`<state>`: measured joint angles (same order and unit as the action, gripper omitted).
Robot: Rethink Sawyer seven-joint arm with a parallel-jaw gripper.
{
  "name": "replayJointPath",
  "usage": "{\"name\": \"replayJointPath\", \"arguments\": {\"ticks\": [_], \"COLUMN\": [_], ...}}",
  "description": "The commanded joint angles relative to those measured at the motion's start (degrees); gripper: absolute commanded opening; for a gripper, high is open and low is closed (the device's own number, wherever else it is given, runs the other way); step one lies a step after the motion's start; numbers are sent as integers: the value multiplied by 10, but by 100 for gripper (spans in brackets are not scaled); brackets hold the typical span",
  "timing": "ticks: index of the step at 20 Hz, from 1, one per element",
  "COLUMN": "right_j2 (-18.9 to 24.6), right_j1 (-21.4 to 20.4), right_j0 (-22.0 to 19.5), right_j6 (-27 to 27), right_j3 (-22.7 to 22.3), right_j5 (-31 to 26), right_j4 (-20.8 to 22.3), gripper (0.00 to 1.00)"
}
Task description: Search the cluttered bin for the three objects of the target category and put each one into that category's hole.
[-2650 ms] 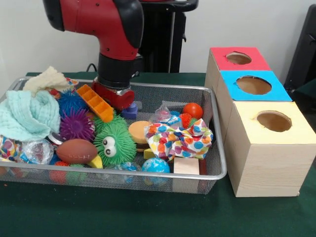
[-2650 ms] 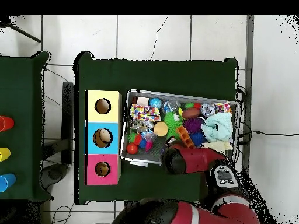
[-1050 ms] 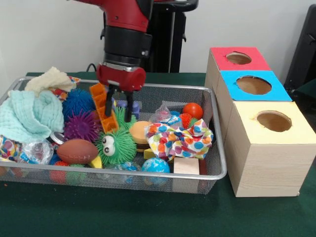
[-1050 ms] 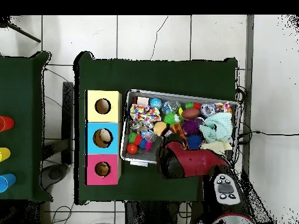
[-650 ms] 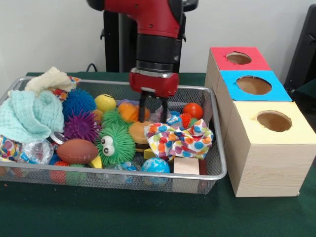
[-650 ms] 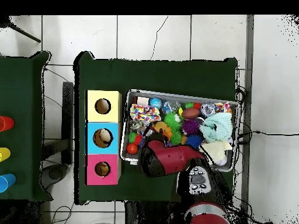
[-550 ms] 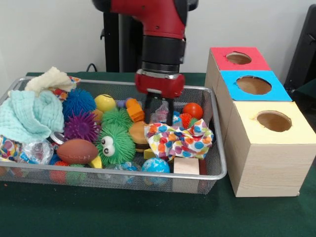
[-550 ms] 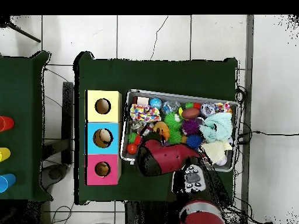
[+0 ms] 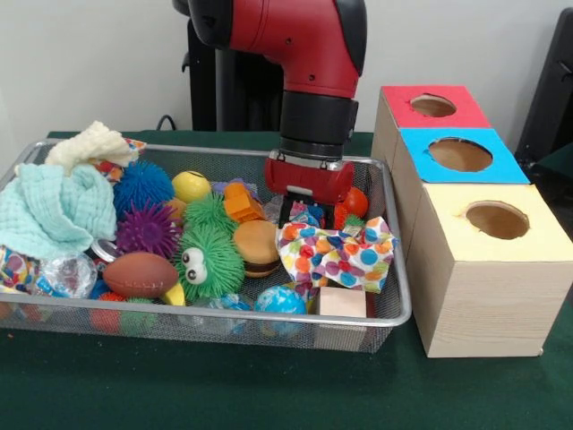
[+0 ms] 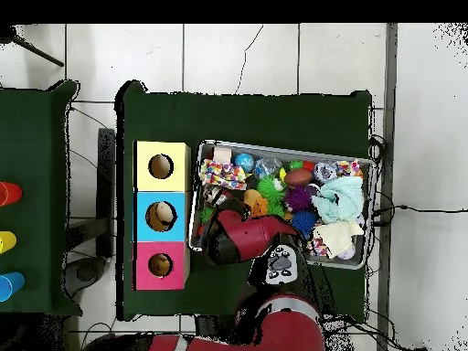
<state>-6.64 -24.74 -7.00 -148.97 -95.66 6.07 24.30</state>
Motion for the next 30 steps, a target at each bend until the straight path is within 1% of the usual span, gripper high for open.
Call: {"name": "replayJointPath", "arguments": {"ticks": [1,5,7,9,10,14,17,18,19,20,21,22,23,25,26,30], "right_j2": [2,-12,-7,-26,-36,-22,-40,-55,-61,-87,-97,-118,-126,-134,-132,-122], "right_j1": [107,136,139,142,144,133,121,101,91,69,57,43,37,24,16,0], "right_j0": [6,12,7,22,29,18,26,29,28,34,33,37,38,32,21,5], "right_j6": [-41,-45,-47,-50,-52,-36,-30,-37,-32,-26,-19,-6,-2,15,28,39], "right_j3": [103,122,121,122,123,116,105,81,70,51,42,31,25,16,13,5], "right_j5": [32,58,53,39,32,18,5,-11,-20,-41,-53,-73,-79,-92,-97,-104], "right_j4": [-51,-71,-74,-90,-99,-88,-89,-93,-88,-84,-77,-67,-64,-47,-34,-12], "gripper": [100,100,100,100,0,0,0,0,0,0,0,0,0,0,0,0]}}
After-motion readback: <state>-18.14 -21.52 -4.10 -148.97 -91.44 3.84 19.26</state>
